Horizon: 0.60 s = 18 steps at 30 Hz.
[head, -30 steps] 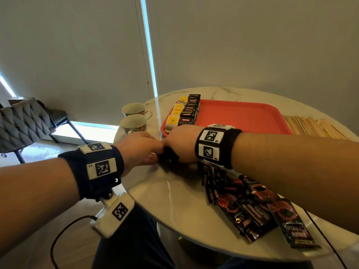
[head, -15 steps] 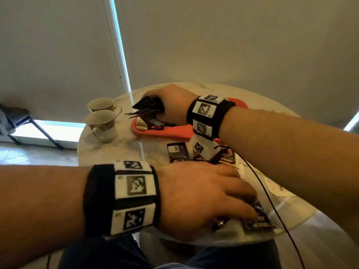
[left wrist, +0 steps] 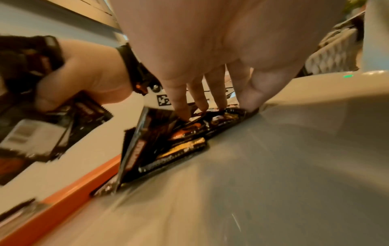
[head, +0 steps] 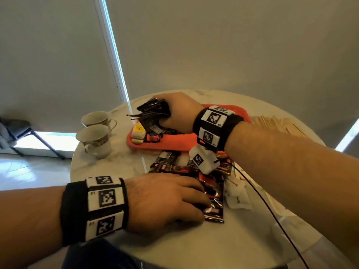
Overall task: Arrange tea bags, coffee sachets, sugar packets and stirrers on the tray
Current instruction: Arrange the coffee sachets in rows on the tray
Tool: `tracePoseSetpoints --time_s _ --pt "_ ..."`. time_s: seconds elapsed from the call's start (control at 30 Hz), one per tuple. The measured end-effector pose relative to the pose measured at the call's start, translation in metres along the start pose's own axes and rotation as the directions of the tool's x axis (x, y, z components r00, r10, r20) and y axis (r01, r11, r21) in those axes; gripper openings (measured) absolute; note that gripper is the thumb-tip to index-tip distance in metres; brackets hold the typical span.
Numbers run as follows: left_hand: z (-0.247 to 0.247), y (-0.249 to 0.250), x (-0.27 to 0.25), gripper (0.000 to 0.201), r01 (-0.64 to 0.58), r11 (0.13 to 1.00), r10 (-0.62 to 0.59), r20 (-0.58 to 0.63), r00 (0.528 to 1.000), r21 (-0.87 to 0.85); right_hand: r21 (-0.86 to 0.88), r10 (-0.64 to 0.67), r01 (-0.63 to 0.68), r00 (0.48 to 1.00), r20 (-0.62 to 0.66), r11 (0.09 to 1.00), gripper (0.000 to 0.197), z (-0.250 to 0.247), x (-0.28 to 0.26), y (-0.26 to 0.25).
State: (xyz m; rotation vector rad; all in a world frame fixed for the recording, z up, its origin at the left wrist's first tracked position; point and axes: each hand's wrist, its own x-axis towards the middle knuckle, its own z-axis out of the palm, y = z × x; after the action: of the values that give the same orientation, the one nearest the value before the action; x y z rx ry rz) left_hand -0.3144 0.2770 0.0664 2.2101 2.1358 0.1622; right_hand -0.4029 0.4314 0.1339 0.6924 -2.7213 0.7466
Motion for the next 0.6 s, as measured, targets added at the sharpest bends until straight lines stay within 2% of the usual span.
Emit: tracePoseSetpoints --time_s 0.03,0.07,0.13,0.17,0.2,0.23,0.27,0.3,0.33,0.37,0.4,0.43,0.47,0.5,0.53,0.57,0.6 --pt "-0.005 0.004 -0.01 0.033 0.045 0.997 -0.046 0.01 0.999 0.068 0.015 -0.003 0.003 1.0 -0.001 1.0 0.04 0.0 0.001 0.0" --pt "-0.007 0.005 -0.017 0.032 0.12 0.992 -0.117 -0.049 0.992 0.046 0.025 -0.003 0.003 1.0 -0.004 1.0 0.04 -0.001 0.002 0.0" --pt "-0.017 0.004 -0.024 0.028 0.232 0.964 -0.253 -0.179 0.951 -0.128 0.028 -0.003 0.003 1.0 -0.012 1.0 0.04 -0.003 0.005 0.001" --pt "-0.013 0.007 -0.026 0.023 0.278 0.935 -0.325 -0.219 0.92 -0.222 0.029 -0.005 0.006 1.0 -0.024 1.0 0.04 -0.005 0.006 0.001" --pt "-0.015 0.003 -0.029 0.016 0.326 0.889 -0.425 -0.315 0.848 -0.322 0.033 -0.011 0.012 0.999 -0.048 0.999 0.041 -0.007 0.007 0.001" --pt "-0.023 -0.009 -0.031 0.009 0.364 0.788 -0.577 -0.388 0.719 -0.497 0.04 -0.021 0.025 0.996 -0.085 0.999 0.042 -0.01 0.008 0.002" --pt "-0.028 -0.017 -0.029 0.01 0.356 0.639 -0.738 -0.413 0.534 -0.682 0.047 -0.032 0.039 0.991 -0.132 0.998 0.043 -0.012 0.009 0.004" --pt "-0.032 -0.027 -0.028 0.016 0.244 0.445 -0.876 -0.363 0.318 -0.861 0.055 -0.045 0.056 0.983 -0.177 0.997 0.044 -0.014 0.01 0.005" --pt "-0.035 -0.038 -0.026 0.022 0.024 0.249 -0.957 -0.242 0.161 -0.968 0.065 -0.056 0.071 0.975 -0.215 0.995 0.044 -0.015 0.011 0.006" --pt "-0.039 -0.046 -0.021 0.032 -0.19 0.096 -0.989 -0.114 0.089 -0.977 0.077 -0.069 0.09 0.967 -0.246 0.993 0.045 -0.015 0.012 0.006" --pt "-0.044 -0.054 -0.018 0.05 -0.337 -0.011 -0.998 -0.011 0.063 -0.941 0.084 -0.082 0.109 0.958 -0.276 0.991 0.045 -0.014 0.012 0.006" --pt "-0.048 -0.064 -0.015 0.069 -0.438 -0.086 -0.994 0.046 0.101 -0.895 0.085 -0.096 0.127 0.948 -0.303 0.988 0.044 -0.012 0.013 0.005" --pt "-0.051 -0.073 -0.009 0.084 -0.504 -0.128 -0.986 0.053 0.161 -0.854 0.082 -0.107 0.14 0.94 -0.324 0.987 0.044 -0.009 0.015 0.004" --pt "-0.053 -0.079 -0.004 0.092 -0.547 -0.151 -0.974 0.028 0.226 -0.823 0.082 -0.115 0.15 0.935 -0.335 0.985 0.046 -0.005 0.016 0.005" --pt "-0.056 -0.085 0.001 0.091 -0.583 -0.162 -0.961 -0.006 0.275 -0.796 0.087 -0.116 0.154 0.934 -0.339 0.984 0.047 -0.002 0.018 0.007" --pt "-0.06 -0.09 0.008 0.084 -0.619 -0.166 -0.956 -0.028 0.29 -0.768 0.088 -0.11 0.148 0.936 -0.335 0.985 0.049 0.001 0.02 0.009" --pt "-0.063 -0.094 0.013 0.076 -0.641 -0.162 -0.96 -0.031 0.278 -0.75 0.081 -0.103 0.137 0.939 -0.328 0.987 0.051 0.004 0.022 0.013"
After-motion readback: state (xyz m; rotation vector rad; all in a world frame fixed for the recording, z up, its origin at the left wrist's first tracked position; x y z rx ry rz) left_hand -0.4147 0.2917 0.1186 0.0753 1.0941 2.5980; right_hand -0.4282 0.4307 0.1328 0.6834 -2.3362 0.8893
